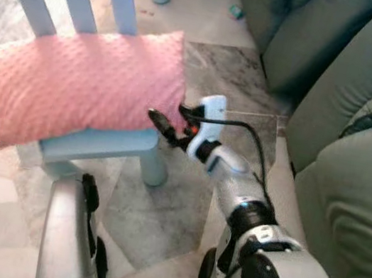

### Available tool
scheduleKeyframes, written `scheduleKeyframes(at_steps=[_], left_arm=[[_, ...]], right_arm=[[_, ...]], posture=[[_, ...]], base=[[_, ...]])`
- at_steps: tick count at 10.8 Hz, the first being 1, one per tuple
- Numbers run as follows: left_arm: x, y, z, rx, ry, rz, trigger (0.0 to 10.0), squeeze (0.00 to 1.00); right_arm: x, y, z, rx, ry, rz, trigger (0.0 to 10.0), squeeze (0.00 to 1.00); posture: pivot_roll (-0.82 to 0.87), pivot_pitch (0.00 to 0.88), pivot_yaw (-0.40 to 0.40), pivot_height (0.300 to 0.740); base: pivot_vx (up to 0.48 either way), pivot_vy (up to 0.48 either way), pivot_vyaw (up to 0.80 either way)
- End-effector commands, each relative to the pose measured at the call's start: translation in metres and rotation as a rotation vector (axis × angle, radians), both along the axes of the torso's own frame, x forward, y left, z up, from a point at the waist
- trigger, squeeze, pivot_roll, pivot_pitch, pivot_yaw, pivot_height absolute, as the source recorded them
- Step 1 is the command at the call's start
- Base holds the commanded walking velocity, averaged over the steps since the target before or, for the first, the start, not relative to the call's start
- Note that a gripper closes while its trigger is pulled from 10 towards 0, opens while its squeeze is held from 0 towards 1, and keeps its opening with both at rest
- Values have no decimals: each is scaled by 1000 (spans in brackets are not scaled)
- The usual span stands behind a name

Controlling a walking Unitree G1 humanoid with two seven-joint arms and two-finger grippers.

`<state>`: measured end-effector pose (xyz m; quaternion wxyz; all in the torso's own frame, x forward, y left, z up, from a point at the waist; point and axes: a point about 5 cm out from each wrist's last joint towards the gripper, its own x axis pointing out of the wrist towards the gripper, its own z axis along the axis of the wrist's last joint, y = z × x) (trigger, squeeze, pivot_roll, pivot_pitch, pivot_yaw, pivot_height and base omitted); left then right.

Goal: Move the pillow to the sofa

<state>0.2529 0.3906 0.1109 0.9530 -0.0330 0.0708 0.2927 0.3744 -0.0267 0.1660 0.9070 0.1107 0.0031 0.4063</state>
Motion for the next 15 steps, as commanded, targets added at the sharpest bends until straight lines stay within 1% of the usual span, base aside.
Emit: scheduleKeyframes(at_steps=[1, 2, 3, 4, 5, 6, 7, 8, 9, 10, 11, 12, 13, 14, 15], left_arm=[[-11, 8, 17, 50, -54, 59, 10000, 0], [-16, 2, 41, 108, -169, 58, 10000, 0], [-3, -11, 52, 70, -263, -5, 10000, 0], [19, -27, 47, -19, -273, -74, 10000, 0], [37, -42, 36, -186, -283, -122, 10000, 0], [51, -56, 29, -264, -282, -155, 10000, 0], [68, -69, 22, -374, -293, -195, 10000, 0], [75, -79, 20, -404, -286, -218, 10000, 0], [83, -85, 21, -403, -277, -237, 10000, 0], [88, -85, 21, -400, -274, -230, 10000, 0], [90, -84, 22, -389, -274, -214, 10000, 0], [91, -81, 22, -356, -255, -211, 10000, 0], [90, -81, 21, -344, -245, -214, 10000, 0], [89, -79, 20, -336, -244, -216, 10000, 0], [85, -76, 18, -330, -238, -213, 10000, 0]], right_arm=[[-3, 1, -1, 8, 1, 32, 10000, 0], [-4, -4, 4, 26, -41, 43, 10000, 0], [-4, -8, 15, 53, -97, 41, 10000, 0], [-3, -11, 27, 67, -144, 24, 10000, 0], [0, -14, 29, 59, -155, 4, 10000, 0], [2, -17, 27, 57, -137, -10, 10000, 0], [6, -17, 27, 97, -92, -21, 10000, 0], [7, -15, 30, 128, -68, -23, 10000, 0], [9, -10, 31, 157, -38, -32, 10000, 0], [9, -6, 29, 164, -20, -34, 10000, 0], [8, 0, 26, 142, -17, -42, 10000, 0], [9, 6, 22, 102, -3, -88, 10000, 0], [10, 6, 19, 102, 23, -113, 10000, 0], [10, 6, 14, 117, 71, -131, 10000, 0], [7, 10, 5, 99, 117, -128, 10000, 0]], posture=[[-44, 336, 22, 430], [-38, 325, 22, 430], [-41, 322, 18, 430], [-62, 319, 19, 430], [-70, 319, 20, 430], [-81, 324, 21, 430], [-91, 331, 20, 430], [-104, 343, 17, 430], [-105, 354, 12, 430], [-102, 360, 10, 430], [-100, 365, 7, 430], [-92, 370, 5, 430], [-83, 374, 2, 430], [-70, 376, 0, 430], [-52, 381, -1, 430]], base=[[0, 0, 0], [0, 0, 0], [0, 0, 0], [0, 0, 0], [0, 0, 0], [0, 0, 0], [0, 0, 0], [0, 0, 0], [0, 0, 0], [0, 0, 0], [0, 0, 0], [0, 0, 0], [0, 0, 0], [0, 0, 0], [0, 0, 0]])
